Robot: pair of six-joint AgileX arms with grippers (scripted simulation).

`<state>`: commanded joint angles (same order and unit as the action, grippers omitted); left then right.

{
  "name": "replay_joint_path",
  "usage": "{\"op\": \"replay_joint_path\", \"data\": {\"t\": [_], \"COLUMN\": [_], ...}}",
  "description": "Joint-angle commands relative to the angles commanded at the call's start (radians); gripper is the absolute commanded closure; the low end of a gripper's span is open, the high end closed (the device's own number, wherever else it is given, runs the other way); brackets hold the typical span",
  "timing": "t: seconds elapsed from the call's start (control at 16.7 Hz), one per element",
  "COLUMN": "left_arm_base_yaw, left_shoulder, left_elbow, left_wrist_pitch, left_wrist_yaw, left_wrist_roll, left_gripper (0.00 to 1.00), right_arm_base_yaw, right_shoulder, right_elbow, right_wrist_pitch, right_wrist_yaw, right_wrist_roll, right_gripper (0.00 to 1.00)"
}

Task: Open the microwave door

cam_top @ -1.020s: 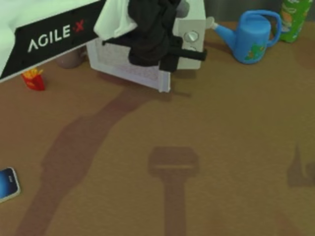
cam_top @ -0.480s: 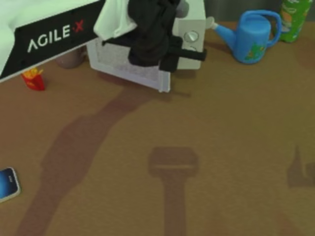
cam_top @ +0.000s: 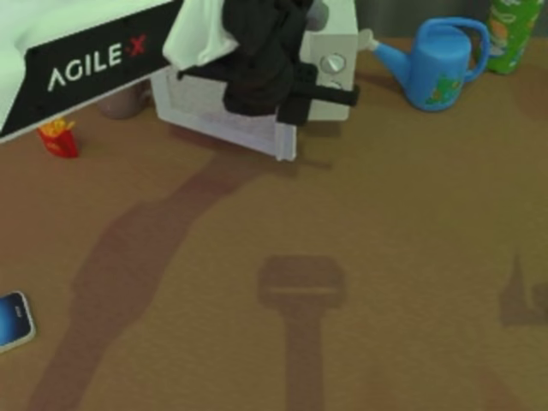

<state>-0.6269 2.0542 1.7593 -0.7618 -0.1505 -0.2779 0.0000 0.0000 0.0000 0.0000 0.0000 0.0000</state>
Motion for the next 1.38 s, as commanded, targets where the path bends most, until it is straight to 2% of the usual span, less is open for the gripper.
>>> {"op": "replay_joint_path", "data": {"t": [0.48, 1.38], "left_arm_base_yaw": [0.026, 0.027], "left_shoulder": [-0.073, -0.073], "left_elbow": [-0.110, -0.113], "left_wrist_pitch": [0.047, 0.047], "left_wrist_yaw": [0.046, 0.047], "left_wrist_roll": [0.100, 0.102], "left_gripper": [1.00, 1.00], "right_arm_base_yaw": [0.000, 0.000], "right_shoulder": [0.000, 0.000], "right_elbow": [0.000, 0.000], "right_wrist_pitch": [0.000, 0.000], "right_wrist_yaw": [0.000, 0.000], "right_wrist_roll": [0.000, 0.000], "right_gripper": [0.00, 0.00]}}
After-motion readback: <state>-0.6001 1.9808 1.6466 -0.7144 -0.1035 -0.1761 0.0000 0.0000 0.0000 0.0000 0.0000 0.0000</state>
